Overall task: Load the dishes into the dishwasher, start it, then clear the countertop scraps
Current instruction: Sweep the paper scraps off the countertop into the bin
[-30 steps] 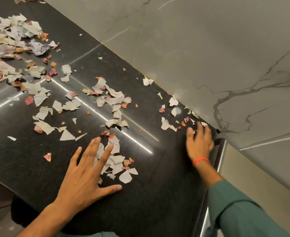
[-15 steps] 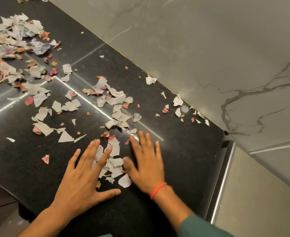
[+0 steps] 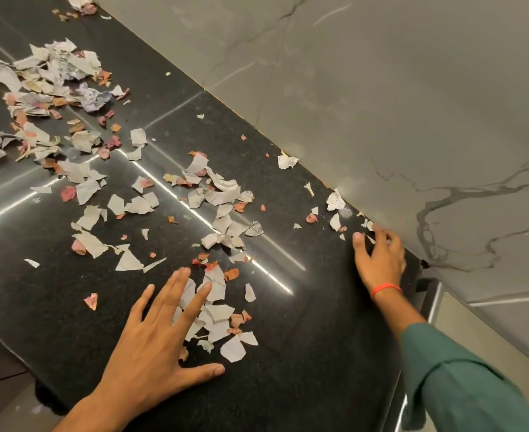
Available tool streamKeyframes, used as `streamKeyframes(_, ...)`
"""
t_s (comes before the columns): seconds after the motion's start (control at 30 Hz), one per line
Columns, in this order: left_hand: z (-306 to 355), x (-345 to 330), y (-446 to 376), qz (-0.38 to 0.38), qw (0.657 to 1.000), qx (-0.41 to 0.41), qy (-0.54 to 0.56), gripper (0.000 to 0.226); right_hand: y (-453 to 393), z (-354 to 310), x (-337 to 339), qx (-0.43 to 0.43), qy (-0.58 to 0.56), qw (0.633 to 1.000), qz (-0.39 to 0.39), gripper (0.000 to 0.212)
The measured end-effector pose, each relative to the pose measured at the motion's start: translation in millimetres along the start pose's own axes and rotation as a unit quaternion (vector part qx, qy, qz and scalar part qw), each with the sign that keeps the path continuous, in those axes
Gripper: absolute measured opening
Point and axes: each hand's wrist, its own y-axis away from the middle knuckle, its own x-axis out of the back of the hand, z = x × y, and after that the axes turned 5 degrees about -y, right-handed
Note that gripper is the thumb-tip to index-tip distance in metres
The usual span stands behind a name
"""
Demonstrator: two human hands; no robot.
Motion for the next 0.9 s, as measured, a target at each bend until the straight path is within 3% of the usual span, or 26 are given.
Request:
streamKeyframes(0.13,-0.3,-1.1,-1.3,-0.004,1.0,0.006,0.0,0.126,57.2,-49.9,-38.6,0.128,-0.006,0.991,-0.02,0.074)
streamKeyframes(0.23,0.6,0.1,-0.9,-0.007,1.0,0.007,0.0,0.126,118.1,-87.2,-51.6,0.276,0.006,0.954,-0.115,0.065)
streamKeyframes(0.3,1.2,0.5,-0.9,-0.011,1.0,0.006,-0.001,0.126,133.7,-96.8,-52.6,0.33,-0.013,0.929,-0.168,0.066)
streamKeyframes(0.37,1.0,1.4,-1.8,-0.017,1.0,0.007,0.005,0.127,119.1,-97.6,-49.4,0.326,-0.084,0.931,-0.143,0.065)
streamKeyframes(0.5,-0.1,4.4,-4.3,-0.04,0.999,0.011,0.023,0.127,33.8,-88.8,-33.9,0.225,-0.115,0.967,0.026,0.058)
streamKeyframes(0.63,-0.7,6.2,-5.7,-0.049,0.998,0.007,0.034,0.127,-30.9,-75.3,-24.4,0.189,-0.02,0.981,-0.047,0.068)
streamKeyframes(0.73,-1.0,5.8,-7.2,-0.049,0.998,0.005,0.039,0.128,-19.5,-74.3,-43.1,0.193,0.054,0.978,-0.053,0.079)
streamKeyframes(0.9,-2.6,1.7,-6.2,-0.037,0.998,-0.001,0.041,0.127,64.6,-109.1,-56.1,0.293,-0.05,0.95,-0.098,0.066)
